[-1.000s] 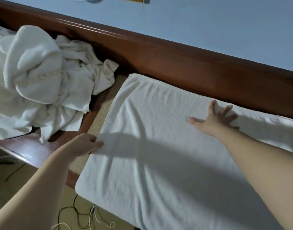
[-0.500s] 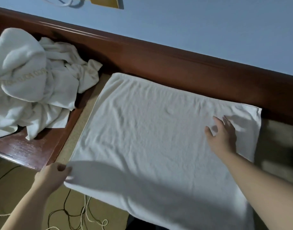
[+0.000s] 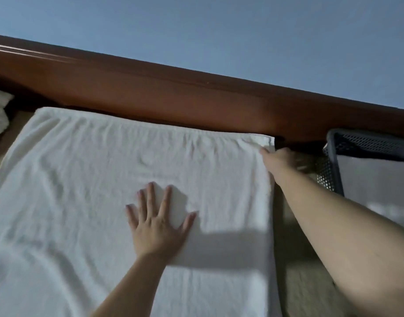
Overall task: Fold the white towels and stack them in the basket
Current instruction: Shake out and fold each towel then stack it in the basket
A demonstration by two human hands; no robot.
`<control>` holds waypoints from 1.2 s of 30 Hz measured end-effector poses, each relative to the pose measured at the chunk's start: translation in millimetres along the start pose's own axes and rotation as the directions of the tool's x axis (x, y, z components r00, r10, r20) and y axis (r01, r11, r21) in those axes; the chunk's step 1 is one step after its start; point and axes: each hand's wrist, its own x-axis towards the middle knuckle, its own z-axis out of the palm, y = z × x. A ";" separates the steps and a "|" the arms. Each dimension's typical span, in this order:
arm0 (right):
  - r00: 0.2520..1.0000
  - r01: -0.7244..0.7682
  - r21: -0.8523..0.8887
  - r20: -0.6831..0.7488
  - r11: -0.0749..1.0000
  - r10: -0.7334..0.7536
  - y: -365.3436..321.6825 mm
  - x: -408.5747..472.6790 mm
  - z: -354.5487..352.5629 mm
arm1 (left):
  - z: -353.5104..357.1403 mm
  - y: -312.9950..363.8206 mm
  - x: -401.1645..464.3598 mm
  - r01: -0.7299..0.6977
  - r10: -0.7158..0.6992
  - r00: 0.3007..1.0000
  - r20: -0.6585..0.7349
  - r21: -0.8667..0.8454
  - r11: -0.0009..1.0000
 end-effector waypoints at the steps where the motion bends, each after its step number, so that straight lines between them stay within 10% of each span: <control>1: 0.999 0.013 0.021 0.039 1.000 -0.014 -0.5 9.0 1.6 | 3.4 0.6 0.5 0.008 -0.008 1.000 -0.023 0.010 1.000; 12: 0.982 0.157 0.228 0.069 0.961 -0.177 8.7 48.1 -4.0 | 5.1 6.7 2.2 0.034 -0.034 0.999 -0.025 -0.005 0.999; 24: 0.871 -0.201 0.457 0.488 0.866 -0.055 134.5 -82.4 -13.3 | 0.1 15.0 -2.1 0.031 -0.030 0.998 -0.052 0.018 0.999; 30: 0.894 -0.187 0.717 0.408 0.671 -0.188 143.5 -88.1 -18.0 | -0.1 16.1 -3.2 0.036 -0.035 0.997 -0.071 0.012 0.999; 36: 0.725 -0.430 0.527 0.685 0.733 -0.068 168.2 -109.1 -17.6 | 0.0 13.7 -3.6 0.027 -0.026 0.997 -0.076 0.009 1.000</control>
